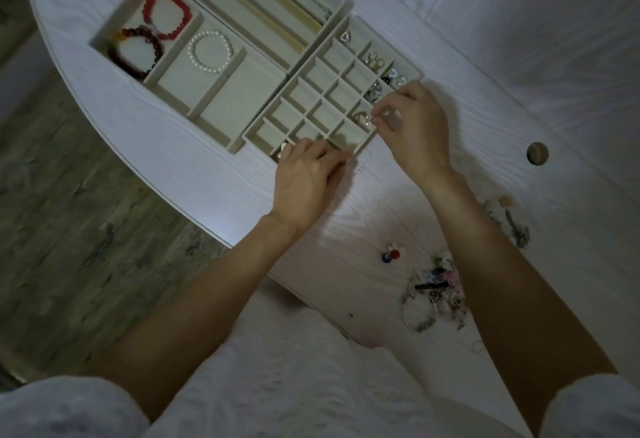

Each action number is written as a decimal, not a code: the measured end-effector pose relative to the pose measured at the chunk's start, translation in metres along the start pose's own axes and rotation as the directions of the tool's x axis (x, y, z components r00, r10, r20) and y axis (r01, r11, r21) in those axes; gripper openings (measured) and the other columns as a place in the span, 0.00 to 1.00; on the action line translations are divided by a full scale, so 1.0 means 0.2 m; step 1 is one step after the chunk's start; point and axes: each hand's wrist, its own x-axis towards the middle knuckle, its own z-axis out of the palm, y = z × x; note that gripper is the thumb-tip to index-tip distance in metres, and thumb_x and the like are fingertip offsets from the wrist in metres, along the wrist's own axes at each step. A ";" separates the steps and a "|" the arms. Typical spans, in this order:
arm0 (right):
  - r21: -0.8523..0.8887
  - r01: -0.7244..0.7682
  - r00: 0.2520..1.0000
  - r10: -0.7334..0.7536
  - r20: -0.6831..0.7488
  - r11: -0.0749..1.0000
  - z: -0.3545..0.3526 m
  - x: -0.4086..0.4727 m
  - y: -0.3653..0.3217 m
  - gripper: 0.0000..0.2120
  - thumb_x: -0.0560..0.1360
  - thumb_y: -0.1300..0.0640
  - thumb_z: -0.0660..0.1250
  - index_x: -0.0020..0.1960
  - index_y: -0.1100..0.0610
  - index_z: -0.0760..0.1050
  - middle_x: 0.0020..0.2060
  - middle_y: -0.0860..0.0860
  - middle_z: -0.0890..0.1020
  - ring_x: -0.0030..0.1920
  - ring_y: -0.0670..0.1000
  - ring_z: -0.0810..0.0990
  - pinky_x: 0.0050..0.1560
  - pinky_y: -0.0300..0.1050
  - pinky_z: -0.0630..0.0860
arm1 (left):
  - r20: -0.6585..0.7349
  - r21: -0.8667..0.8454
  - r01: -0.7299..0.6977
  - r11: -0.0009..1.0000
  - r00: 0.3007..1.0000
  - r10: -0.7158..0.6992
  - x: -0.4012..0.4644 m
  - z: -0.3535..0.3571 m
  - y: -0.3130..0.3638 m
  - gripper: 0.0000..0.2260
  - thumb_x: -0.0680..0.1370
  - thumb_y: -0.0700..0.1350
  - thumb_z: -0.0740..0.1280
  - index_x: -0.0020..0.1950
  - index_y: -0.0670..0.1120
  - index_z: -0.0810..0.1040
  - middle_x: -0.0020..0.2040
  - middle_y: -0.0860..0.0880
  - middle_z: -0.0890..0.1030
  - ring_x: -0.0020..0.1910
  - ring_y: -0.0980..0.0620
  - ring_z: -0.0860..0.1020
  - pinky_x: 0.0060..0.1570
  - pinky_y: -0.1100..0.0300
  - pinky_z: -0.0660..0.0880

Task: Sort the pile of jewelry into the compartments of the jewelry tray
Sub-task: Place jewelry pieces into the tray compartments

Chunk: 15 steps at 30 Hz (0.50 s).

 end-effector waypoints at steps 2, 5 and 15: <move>0.015 0.024 1.000 -0.024 0.021 1.000 -0.02 0.02 0.00 0.03 0.73 0.60 0.69 0.46 0.57 0.80 0.45 0.52 0.78 0.44 0.47 0.73 0.42 0.38 0.69 | 0.000 0.000 -0.001 1.000 1.000 0.001 0.00 0.00 0.00 0.13 0.78 0.49 0.60 0.50 0.47 0.83 0.40 0.49 0.80 0.39 0.47 0.76 0.41 0.60 0.57; 0.045 0.031 0.999 -0.032 0.033 0.999 -0.02 0.04 -0.01 0.03 0.74 0.61 0.67 0.47 0.58 0.79 0.40 0.49 0.78 0.40 0.46 0.73 0.41 0.42 0.73 | 0.003 -0.001 -0.001 1.000 1.000 0.001 0.00 0.00 0.00 0.12 0.77 0.48 0.60 0.50 0.47 0.83 0.40 0.49 0.80 0.39 0.47 0.76 0.41 0.59 0.60; -0.084 0.260 0.958 -0.247 0.144 0.962 -0.10 0.10 0.01 0.04 0.75 0.58 0.67 0.49 0.55 0.78 0.39 0.52 0.82 0.37 0.51 0.79 0.37 0.47 0.77 | -0.014 -0.020 0.011 1.000 1.000 -0.011 0.00 0.01 0.00 0.12 0.77 0.48 0.61 0.50 0.47 0.83 0.40 0.49 0.80 0.39 0.47 0.76 0.42 0.59 0.61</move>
